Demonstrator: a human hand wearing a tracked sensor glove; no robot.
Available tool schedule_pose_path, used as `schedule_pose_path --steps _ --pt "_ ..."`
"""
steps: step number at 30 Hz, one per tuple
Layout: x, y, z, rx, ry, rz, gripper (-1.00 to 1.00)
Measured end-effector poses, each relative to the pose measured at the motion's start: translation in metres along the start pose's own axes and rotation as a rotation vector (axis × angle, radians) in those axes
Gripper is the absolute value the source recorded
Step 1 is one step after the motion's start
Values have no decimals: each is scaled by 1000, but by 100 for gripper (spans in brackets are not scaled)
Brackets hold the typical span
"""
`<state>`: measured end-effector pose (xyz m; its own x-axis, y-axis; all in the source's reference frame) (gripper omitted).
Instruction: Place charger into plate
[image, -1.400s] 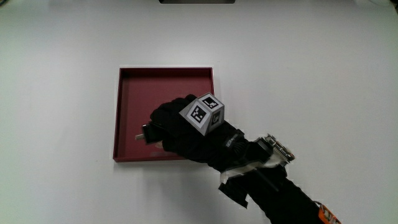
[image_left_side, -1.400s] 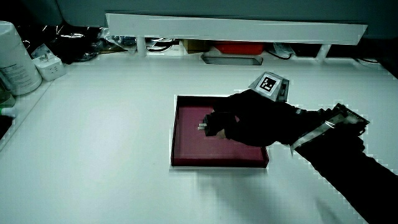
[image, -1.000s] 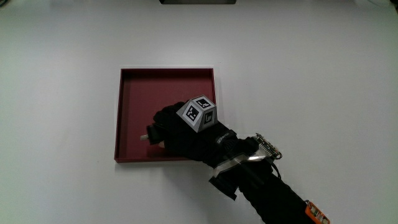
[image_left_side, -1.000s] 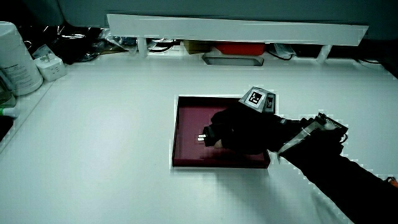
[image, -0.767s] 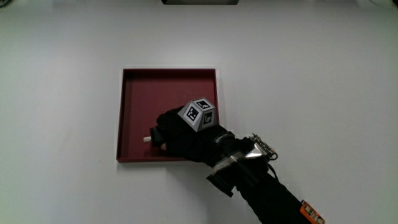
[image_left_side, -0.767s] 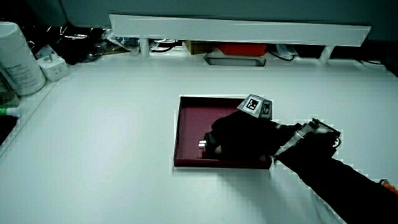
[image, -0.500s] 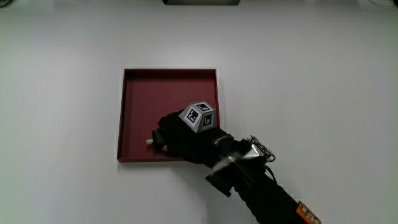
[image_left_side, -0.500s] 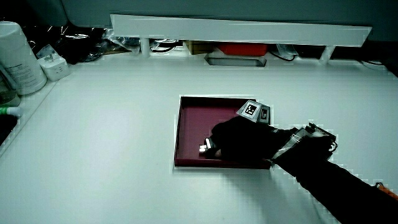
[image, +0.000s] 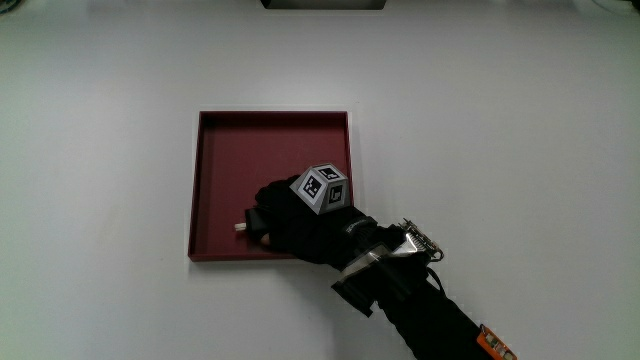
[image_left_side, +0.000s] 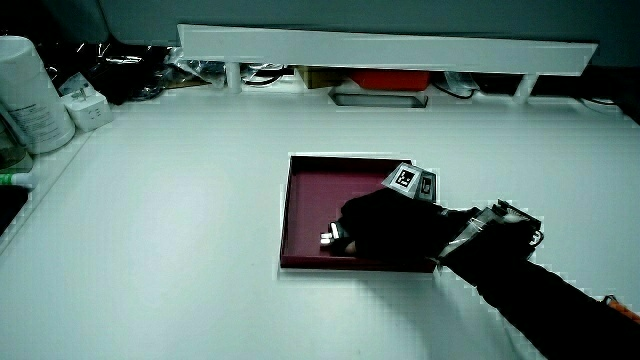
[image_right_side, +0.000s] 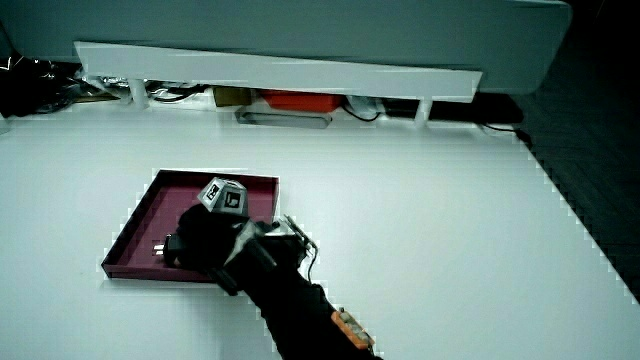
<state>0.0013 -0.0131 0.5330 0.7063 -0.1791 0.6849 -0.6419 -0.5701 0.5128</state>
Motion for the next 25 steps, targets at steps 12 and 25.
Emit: schedule_pose_path --steps 12,25 --pt "9 -28 20 -23 149 123 -100" --pt "1 -85 72 -51 126 170 -100"
